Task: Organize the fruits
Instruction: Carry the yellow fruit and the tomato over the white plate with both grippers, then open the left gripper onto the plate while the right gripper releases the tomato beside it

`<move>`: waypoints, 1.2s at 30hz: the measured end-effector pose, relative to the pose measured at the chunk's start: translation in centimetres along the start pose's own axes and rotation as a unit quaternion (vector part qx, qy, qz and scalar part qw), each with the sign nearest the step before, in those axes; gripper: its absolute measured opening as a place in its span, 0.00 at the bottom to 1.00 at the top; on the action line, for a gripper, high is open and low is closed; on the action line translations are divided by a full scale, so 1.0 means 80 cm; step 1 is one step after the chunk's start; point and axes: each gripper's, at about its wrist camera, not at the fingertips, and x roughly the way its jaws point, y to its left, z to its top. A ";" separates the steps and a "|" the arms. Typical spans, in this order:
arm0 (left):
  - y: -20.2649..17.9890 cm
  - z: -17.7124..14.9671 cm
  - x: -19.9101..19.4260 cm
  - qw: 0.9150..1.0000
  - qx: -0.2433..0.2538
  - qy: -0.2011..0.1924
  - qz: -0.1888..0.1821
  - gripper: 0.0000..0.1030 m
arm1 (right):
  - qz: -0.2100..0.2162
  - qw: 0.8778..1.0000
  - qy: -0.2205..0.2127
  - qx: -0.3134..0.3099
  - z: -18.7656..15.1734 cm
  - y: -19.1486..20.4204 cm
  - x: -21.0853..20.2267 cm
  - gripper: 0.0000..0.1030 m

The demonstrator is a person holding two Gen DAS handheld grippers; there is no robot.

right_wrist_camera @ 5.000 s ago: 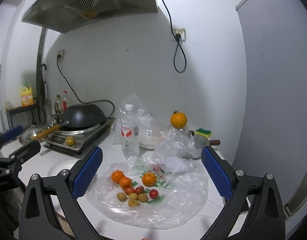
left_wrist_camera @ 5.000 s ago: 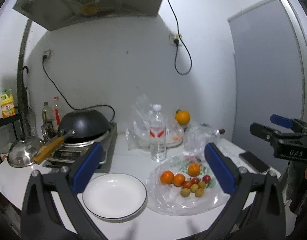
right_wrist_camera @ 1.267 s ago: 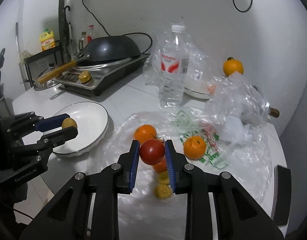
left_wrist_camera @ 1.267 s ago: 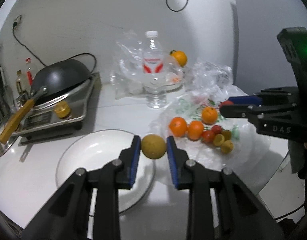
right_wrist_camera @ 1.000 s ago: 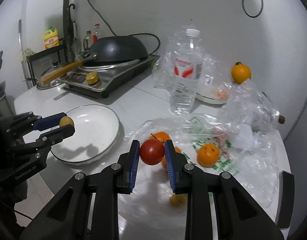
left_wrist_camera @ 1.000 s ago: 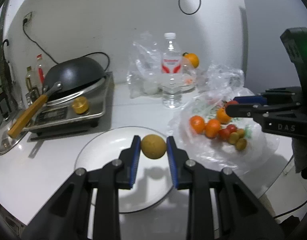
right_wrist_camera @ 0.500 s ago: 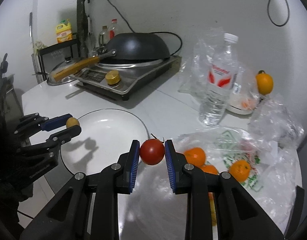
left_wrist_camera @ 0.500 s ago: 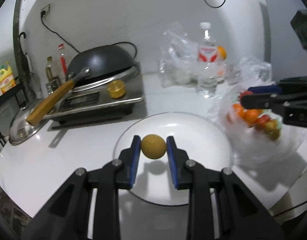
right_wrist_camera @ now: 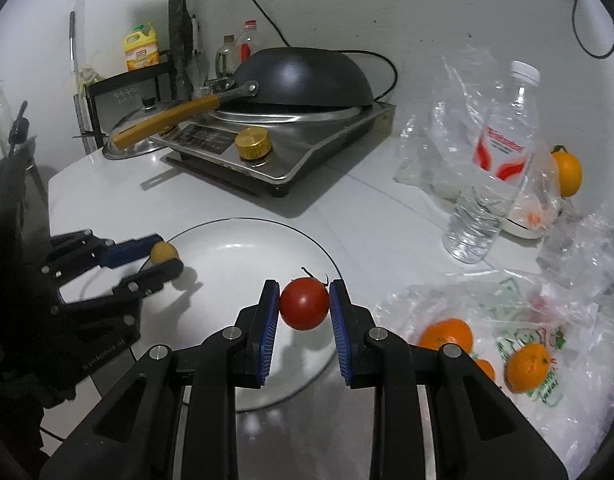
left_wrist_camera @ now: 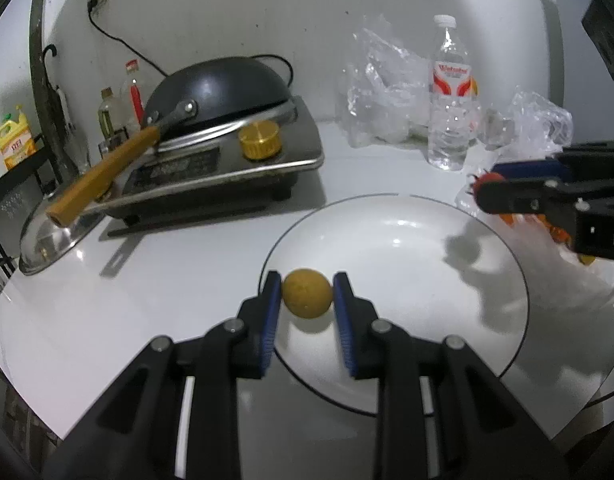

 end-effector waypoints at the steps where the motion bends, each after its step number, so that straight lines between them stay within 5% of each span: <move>1: 0.002 0.000 0.002 1.000 -0.005 0.005 -0.007 0.27 | 0.002 1.000 0.000 0.000 0.001 0.001 0.002 0.27; 18: 0.026 -0.007 -0.006 0.998 -0.042 -0.002 -0.054 0.33 | 0.031 0.999 0.014 -0.003 0.019 0.041 0.049 0.27; 36: 0.080 -0.019 -0.013 0.994 -0.094 -0.026 -0.045 0.40 | 0.028 0.997 0.070 0.008 0.050 0.079 0.112 0.27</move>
